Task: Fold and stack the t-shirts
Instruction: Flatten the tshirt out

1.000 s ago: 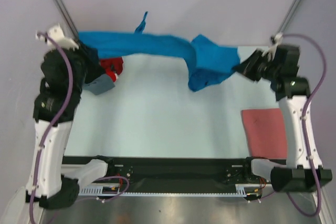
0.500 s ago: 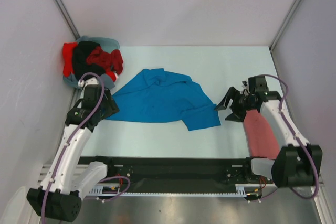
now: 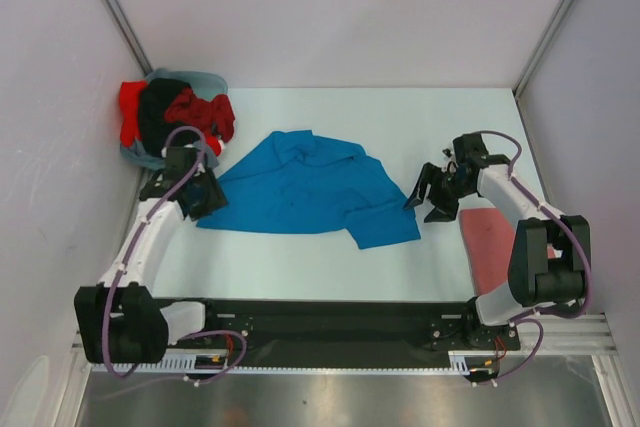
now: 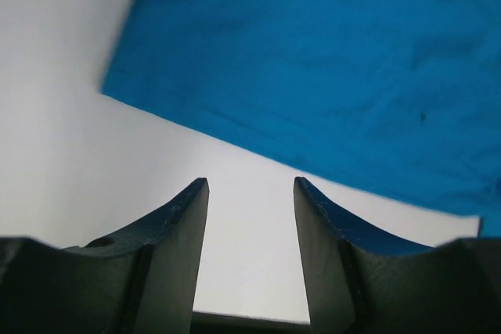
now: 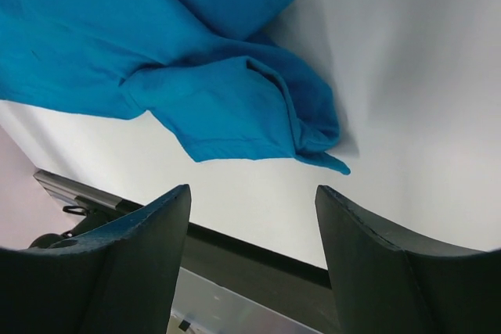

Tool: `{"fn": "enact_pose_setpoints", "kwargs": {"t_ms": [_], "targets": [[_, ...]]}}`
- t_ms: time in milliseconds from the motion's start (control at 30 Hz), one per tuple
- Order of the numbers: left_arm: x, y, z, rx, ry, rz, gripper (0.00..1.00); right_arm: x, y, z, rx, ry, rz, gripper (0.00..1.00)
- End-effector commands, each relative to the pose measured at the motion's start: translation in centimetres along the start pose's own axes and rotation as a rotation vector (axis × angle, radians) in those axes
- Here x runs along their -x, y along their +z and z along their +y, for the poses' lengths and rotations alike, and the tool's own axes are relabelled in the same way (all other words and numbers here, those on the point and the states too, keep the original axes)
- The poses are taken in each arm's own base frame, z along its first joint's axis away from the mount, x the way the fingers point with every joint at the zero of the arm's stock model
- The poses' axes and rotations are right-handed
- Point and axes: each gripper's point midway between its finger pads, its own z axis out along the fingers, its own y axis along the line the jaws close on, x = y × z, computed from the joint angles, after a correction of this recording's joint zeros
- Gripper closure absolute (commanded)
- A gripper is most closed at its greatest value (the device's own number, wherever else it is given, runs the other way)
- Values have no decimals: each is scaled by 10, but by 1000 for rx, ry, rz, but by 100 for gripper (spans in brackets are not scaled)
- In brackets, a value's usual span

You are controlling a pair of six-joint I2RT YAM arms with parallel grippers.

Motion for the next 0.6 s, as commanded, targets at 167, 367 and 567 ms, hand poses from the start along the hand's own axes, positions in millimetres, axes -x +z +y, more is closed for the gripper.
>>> {"fn": "enact_pose_setpoints", "kwargs": {"t_ms": [167, 367, 567], "targets": [[23, 37, 60, 82, -126, -14, 44, -4, -1, -1, 9, -42, -4, 29], [21, 64, 82, 127, -158, 20, 41, -8, -2, -2, 14, -45, 2, 29], [15, 76, 94, 181, -156, 40, 36, -9, -3, -5, 16, -37, 3, 29]]}}
